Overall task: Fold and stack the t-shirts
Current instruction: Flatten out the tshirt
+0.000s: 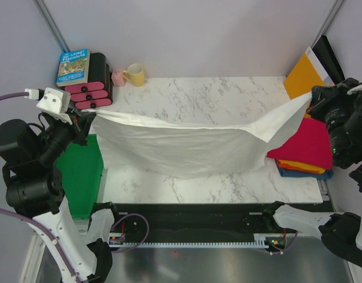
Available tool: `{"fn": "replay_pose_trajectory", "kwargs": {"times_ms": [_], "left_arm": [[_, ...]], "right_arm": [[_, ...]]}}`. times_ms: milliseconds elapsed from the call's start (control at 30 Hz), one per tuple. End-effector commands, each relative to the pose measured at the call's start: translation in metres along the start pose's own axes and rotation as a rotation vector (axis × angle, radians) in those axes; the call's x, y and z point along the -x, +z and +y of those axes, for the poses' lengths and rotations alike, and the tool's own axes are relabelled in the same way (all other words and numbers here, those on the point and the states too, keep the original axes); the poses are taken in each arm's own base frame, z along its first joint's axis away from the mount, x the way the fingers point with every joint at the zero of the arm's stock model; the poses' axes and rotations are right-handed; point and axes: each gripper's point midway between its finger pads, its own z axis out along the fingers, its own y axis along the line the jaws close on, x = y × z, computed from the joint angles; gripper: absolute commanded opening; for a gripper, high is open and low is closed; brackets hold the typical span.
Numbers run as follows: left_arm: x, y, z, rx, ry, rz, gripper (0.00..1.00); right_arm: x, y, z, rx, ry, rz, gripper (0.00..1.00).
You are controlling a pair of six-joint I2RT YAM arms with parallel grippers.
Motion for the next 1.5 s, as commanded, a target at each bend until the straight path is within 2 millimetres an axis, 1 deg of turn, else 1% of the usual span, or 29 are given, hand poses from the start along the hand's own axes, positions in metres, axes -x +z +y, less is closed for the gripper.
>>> {"fn": "replay_pose_trajectory", "kwargs": {"times_ms": [0, 33, 67, 167, 267, 300, 333, 367, 400, 467, 567, 633, 667, 733, 767, 833, 867, 933, 967, 1033, 1067, 1133, 1167, 1233, 1300, 1333, 1367, 1433, 1467], "left_arm": [[0.044, -0.032, -0.028, -0.019, 0.027, -0.126, 0.02], [0.058, -0.044, -0.036, -0.013, 0.065, -0.171, 0.02], [0.065, -0.053, -0.042, -0.006, 0.084, -0.199, 0.02], [0.090, -0.081, -0.054, 0.031, 0.132, -0.291, 0.02], [0.113, -0.112, -0.057, 0.067, 0.141, -0.395, 0.02], [0.118, -0.117, -0.055, 0.076, 0.122, -0.415, 0.02], [0.127, -0.131, -0.050, 0.097, 0.109, -0.460, 0.02], [0.130, -0.133, -0.045, 0.122, 0.113, -0.469, 0.02], [0.133, -0.136, -0.040, 0.155, 0.152, -0.478, 0.02], [0.133, -0.133, -0.032, 0.175, 0.146, -0.471, 0.02], [0.132, -0.125, -0.036, 0.132, 0.165, -0.452, 0.02], [0.124, -0.107, -0.032, 0.111, 0.146, -0.407, 0.02], [0.119, -0.099, -0.030, 0.101, 0.136, -0.383, 0.02], [0.098, -0.070, -0.028, 0.054, 0.108, -0.301, 0.02], [0.080, -0.050, -0.023, 0.035, 0.093, -0.235, 0.02], [0.068, -0.026, -0.015, 0.028, 0.084, -0.201, 0.02], [0.048, -0.007, -0.009, 0.018, 0.071, -0.142, 0.02], [0.037, 0.019, 0.000, 0.015, 0.058, -0.112, 0.02], [0.023, 0.034, 0.005, 0.009, 0.044, -0.073, 0.02], [0.019, 0.052, 0.014, 0.023, 0.032, -0.063, 0.02], [0.013, 0.065, 0.019, 0.023, 0.031, -0.045, 0.02], [0.016, 0.073, 0.030, 0.065, 0.034, -0.068, 0.02], [0.025, 0.076, 0.034, 0.078, 0.044, -0.098, 0.02], [0.036, 0.076, 0.037, 0.091, 0.040, -0.123, 0.02], [0.056, 0.071, 0.035, 0.087, 0.044, -0.158, 0.02], [0.062, 0.069, 0.034, 0.085, 0.034, -0.169, 0.02], [0.073, 0.060, 0.030, 0.081, 0.033, -0.186, 0.02], [0.082, 0.049, 0.021, 0.056, 0.020, -0.204, 0.02], [0.091, 0.039, 0.015, 0.043, 0.025, -0.228, 0.02]], "right_arm": [[0.037, -0.014, -0.006, 0.028, -0.078, -0.070, 0.00], [0.043, -0.016, -0.006, 0.030, -0.076, -0.081, 0.00], [0.054, -0.020, -0.007, 0.042, -0.054, -0.112, 0.00], [0.069, -0.030, -0.009, 0.064, -0.018, -0.153, 0.00], [0.081, -0.034, -0.005, 0.095, 0.019, -0.182, 0.00], [0.082, -0.030, 0.000, 0.092, 0.019, -0.182, 0.00], [0.085, -0.029, 0.002, 0.091, 0.025, -0.188, 0.00], [0.092, -0.030, 0.004, 0.097, 0.047, -0.205, 0.00], [0.090, -0.021, 0.013, 0.097, 0.038, -0.197, 0.00], [0.093, -0.015, 0.021, 0.090, 0.057, -0.207, 0.00], [0.088, 0.003, 0.040, 0.097, 0.074, -0.221, 0.00], [0.078, 0.017, 0.047, 0.070, 0.059, -0.213, 0.00], [0.067, 0.029, 0.056, 0.057, 0.033, -0.191, 0.00], [0.053, 0.045, 0.065, 0.039, 0.002, -0.165, 0.00], [0.040, 0.058, 0.074, 0.027, -0.039, -0.143, 0.00], [0.031, 0.075, 0.080, 0.002, -0.073, -0.134, 0.00], [0.018, 0.092, 0.086, -0.012, -0.108, -0.112, 0.00], [0.011, 0.113, 0.085, -0.039, -0.114, -0.107, 0.00], [-0.003, 0.133, 0.089, -0.053, -0.133, -0.080, 0.00], [-0.010, 0.149, 0.095, -0.068, -0.152, -0.072, 0.00], [-0.023, 0.163, 0.099, -0.093, -0.178, -0.054, 0.00], [-0.022, 0.168, 0.103, -0.091, -0.177, -0.064, 0.00], [-0.024, 0.171, 0.106, -0.088, -0.181, -0.063, 0.00], [-0.014, 0.167, 0.107, -0.088, -0.182, -0.091, 0.00], [0.003, 0.149, 0.113, -0.085, -0.168, -0.145, 0.00], [0.010, 0.138, 0.111, -0.097, -0.217, -0.163, 0.00], [0.007, 0.123, 0.127, -0.061, -0.251, -0.164, 0.00], [0.019, 0.100, 0.125, -0.092, -0.285, -0.189, 0.00], [0.016, 0.084, 0.138, -0.050, -0.291, -0.182, 0.00]]}}
